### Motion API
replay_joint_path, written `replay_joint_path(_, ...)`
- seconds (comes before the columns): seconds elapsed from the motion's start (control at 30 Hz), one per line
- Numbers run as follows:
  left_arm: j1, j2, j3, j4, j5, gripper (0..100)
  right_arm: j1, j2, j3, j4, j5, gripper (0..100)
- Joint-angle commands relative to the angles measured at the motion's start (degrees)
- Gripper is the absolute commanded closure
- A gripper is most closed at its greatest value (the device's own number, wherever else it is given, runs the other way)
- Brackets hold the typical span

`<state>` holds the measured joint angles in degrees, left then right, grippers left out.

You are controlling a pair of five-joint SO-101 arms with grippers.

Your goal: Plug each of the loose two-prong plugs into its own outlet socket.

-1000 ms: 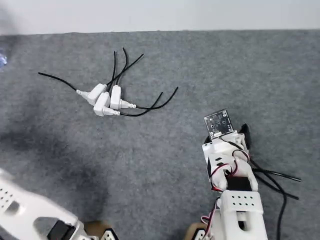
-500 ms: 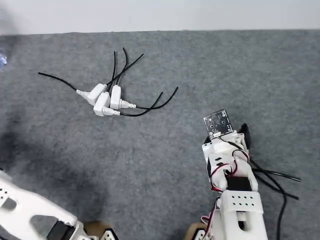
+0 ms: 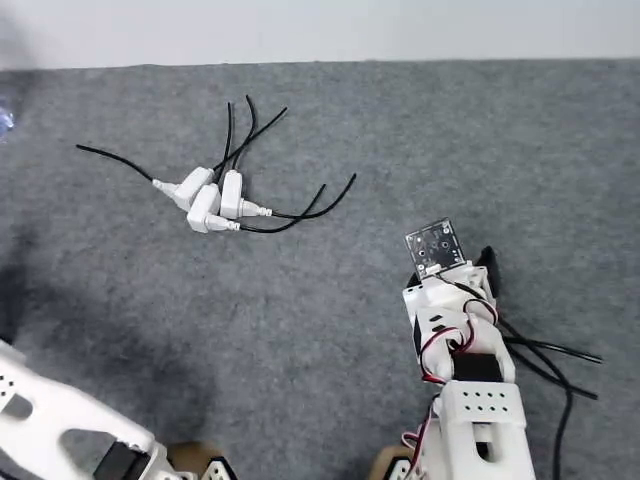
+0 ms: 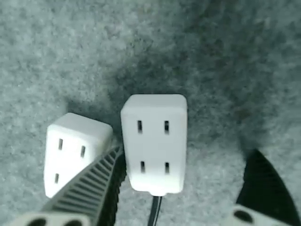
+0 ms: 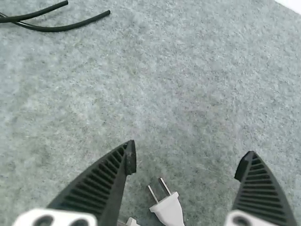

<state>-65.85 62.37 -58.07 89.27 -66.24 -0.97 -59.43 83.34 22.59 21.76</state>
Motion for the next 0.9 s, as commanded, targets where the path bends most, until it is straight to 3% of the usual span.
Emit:
replay_joint_path(0.0, 0.00, -0.18, -2.95, -0.53, -0.09, 76, -0.22, -0.66, -0.26, -1.36, 0.62, 66.4)
replay_joint_path(0.17, 0.26, -0.18, -2.77, -0.53, -0.09, 98, -0.22, -0.75, -0.26, -1.36, 0.53, 66.4)
replay_joint_path(0.3, 0.70, -0.79, -3.30, 1.58, -0.09, 99, -0.22, -0.75, -0.26, -1.36, 0.53, 66.4)
replay_joint_path(0.43, 3.60, -4.04, -10.59, 11.96, 0.09, 99, -1.80, -0.75, -0.18, -1.27, 0.79, 66.4)
replay_joint_path(0.53, 6.95, -8.26, -11.74, 11.43, 2.20, 99, -1.63, -1.27, 0.53, -1.80, 0.88, 66.4)
replay_joint_path(0.67, 14.42, -15.56, -5.76, 11.52, 4.22, 99, -1.63, -1.27, 0.53, -1.80, 0.88, 66.4)
replay_joint_path(0.87, 32.18, -34.20, 13.14, 11.52, 8.53, 99, -1.54, -1.27, 0.62, -1.89, 0.88, 66.4)
